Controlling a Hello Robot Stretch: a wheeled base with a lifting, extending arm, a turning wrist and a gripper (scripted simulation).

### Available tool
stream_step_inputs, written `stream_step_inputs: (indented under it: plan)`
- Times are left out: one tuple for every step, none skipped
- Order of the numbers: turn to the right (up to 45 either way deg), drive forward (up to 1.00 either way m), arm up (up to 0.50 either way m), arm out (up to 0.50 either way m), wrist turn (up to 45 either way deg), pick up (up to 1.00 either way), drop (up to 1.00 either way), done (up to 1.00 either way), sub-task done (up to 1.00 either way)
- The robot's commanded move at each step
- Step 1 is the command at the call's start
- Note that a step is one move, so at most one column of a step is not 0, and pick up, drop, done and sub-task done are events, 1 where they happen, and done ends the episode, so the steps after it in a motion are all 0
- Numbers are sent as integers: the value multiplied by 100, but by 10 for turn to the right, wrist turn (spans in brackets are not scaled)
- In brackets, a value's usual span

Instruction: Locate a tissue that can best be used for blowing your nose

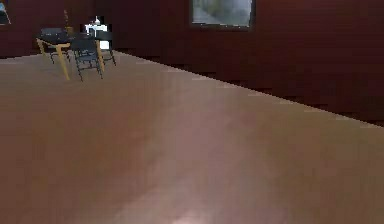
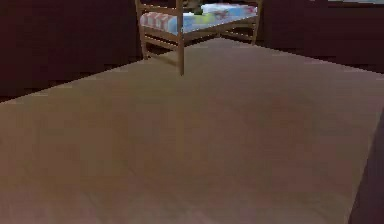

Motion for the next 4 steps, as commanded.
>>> stream_step_inputs:
  plan:
    - [-390, 0, 0, 0, 0, 0, 0, 0, 0]
    - [-30, 0, 0, 0, 0, 0, 0, 0, 0]
    - [0, 100, 0, 0, 0, 0, 0, 0, 0]
    - [0, 100, 0, 0, 0, 0, 0, 0, 0]
